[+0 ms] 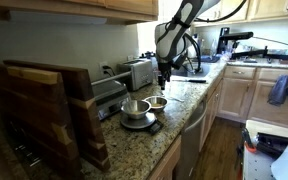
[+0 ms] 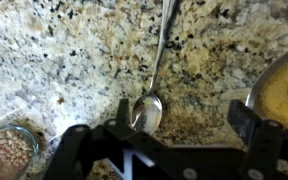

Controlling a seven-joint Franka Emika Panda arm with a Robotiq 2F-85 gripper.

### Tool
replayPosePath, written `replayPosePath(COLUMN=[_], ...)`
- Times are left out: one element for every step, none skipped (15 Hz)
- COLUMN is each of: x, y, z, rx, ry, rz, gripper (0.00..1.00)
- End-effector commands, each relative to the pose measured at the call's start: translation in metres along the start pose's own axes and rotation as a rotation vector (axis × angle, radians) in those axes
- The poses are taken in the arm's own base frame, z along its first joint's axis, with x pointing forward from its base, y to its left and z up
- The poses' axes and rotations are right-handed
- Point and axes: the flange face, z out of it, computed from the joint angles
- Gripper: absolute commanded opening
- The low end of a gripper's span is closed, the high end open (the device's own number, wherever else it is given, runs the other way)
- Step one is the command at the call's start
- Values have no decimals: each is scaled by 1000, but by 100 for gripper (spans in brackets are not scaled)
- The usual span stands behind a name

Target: Pick up the spoon from the countertop, scoop some of the contents from the silver bowl, put them in the other bowl and put the spoon back on the table.

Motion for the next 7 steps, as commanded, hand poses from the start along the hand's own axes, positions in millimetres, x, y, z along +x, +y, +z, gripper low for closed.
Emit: replayPosePath(x=[-20, -22, -24, -7, -8, -10, -11], y=[-11, -12, -13, -6, -7, -8, -8], z=[-34, -40, -43, -27, -31, -34, -35], rx=[22, 22, 22, 4, 6, 7, 7], ry=[16, 17, 13, 18, 17, 17, 17], rz=[-64, -77, -94, -60, -69, -75, -80], gripper=[100, 100, 100, 100, 100, 100, 100])
